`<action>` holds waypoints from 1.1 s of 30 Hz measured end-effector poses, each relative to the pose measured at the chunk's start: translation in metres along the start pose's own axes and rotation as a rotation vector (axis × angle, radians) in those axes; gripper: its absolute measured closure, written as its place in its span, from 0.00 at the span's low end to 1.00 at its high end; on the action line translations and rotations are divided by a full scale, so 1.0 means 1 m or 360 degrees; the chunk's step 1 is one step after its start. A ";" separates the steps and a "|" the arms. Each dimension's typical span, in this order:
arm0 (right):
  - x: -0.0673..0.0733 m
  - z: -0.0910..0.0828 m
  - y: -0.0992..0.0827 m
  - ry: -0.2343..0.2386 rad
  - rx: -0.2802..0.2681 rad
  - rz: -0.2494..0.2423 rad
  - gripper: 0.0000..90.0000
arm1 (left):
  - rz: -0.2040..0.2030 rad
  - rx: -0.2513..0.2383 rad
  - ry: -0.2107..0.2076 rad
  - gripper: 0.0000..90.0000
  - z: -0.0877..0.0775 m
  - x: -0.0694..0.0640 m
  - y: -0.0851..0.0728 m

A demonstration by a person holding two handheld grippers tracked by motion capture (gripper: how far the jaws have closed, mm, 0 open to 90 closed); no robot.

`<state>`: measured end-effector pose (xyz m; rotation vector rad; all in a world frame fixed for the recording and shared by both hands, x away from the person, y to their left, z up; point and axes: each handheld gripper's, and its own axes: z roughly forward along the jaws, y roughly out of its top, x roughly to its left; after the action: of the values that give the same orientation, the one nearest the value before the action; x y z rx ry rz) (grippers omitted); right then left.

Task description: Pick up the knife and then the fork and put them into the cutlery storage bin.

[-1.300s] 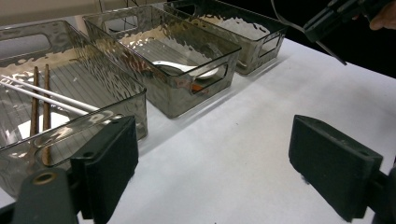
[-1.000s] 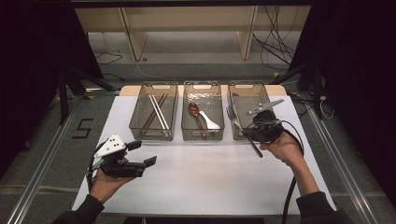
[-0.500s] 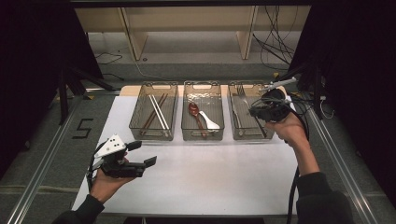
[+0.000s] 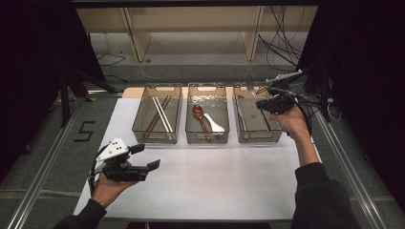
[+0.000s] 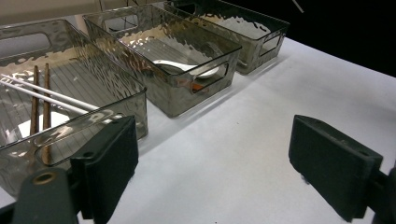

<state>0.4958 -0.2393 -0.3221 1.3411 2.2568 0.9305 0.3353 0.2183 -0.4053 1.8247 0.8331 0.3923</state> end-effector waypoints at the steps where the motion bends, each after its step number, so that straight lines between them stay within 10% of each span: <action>1: -0.001 0.001 0.001 -0.0002 -0.0004 0.0009 0.94 | 0.0000 0.0001 0.0000 0.17 0.000 0.000 0.000; 33: -0.009 0.056 0.009 -0.0117 0.0037 0.0212 0.94 | 0.0004 -0.0005 -0.0005 0.17 -0.001 0.000 0.000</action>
<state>0.5395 -0.2243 -0.3563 1.5263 2.1512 0.8853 0.3348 0.2185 -0.4051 1.8229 0.8274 0.3918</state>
